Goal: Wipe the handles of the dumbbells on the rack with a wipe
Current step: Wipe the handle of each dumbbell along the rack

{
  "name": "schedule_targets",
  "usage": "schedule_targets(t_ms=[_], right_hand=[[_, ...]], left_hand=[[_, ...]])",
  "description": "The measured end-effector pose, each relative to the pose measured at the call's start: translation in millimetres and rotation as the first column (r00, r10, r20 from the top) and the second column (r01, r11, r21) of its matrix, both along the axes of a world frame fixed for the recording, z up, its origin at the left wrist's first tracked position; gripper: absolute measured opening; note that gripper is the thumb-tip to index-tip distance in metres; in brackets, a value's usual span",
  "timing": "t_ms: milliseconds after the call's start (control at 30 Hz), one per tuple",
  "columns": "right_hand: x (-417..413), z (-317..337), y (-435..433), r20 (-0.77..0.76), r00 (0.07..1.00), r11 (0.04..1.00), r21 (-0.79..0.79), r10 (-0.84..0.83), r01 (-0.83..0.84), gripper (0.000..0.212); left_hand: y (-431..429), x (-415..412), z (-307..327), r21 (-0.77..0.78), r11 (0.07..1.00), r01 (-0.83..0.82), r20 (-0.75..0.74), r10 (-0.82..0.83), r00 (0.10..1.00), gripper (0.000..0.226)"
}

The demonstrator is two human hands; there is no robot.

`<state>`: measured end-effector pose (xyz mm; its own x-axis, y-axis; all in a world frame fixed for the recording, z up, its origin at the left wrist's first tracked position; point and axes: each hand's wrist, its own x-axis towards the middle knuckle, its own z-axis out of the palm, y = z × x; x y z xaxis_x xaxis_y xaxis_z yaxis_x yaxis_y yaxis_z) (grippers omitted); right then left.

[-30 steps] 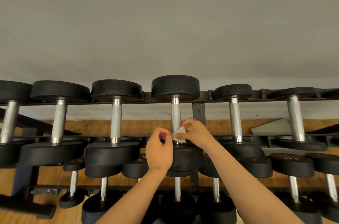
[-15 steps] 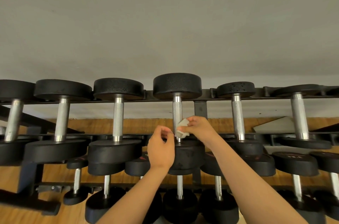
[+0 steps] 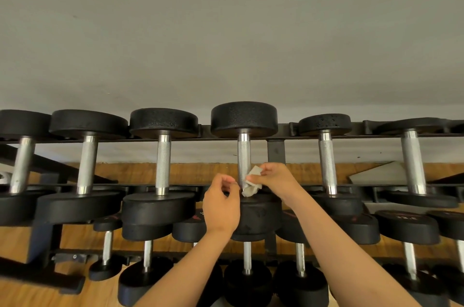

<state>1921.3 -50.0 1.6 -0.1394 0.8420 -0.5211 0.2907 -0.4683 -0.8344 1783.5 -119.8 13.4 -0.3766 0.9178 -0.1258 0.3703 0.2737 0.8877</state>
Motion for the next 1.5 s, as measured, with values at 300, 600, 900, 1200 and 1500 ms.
schedule_targets(t_ms=[300,600,900,1200,1500], right_hand=[[-13,9,19,-0.141,0.979,0.988,0.026,-0.145,0.15,0.028],[-6,8,23,-0.135,0.975,0.984,0.016,-0.174,0.178,0.017],[0,0,21,-0.128,0.989,0.996,-0.047,-0.078,0.073,0.026],[-19,12,24,-0.178,0.96,0.974,-0.097,-0.218,0.203,0.038],[-30,17,35,-0.214,0.906,0.929,-0.128,-0.366,0.346,0.029]], left_hand=[[-1,1,3,-0.01,1.0,0.003,-0.01,-0.003,1.0,0.016],[-1,1,5,-0.021,1.0,-0.008,0.015,0.009,1.0,0.015],[-1,1,5,-0.044,0.998,-0.036,0.03,0.038,0.999,0.016],[0,1,5,-0.056,0.997,-0.058,0.03,0.06,0.998,0.015],[0,0,4,-0.055,0.997,-0.049,0.033,0.051,0.998,0.016]])
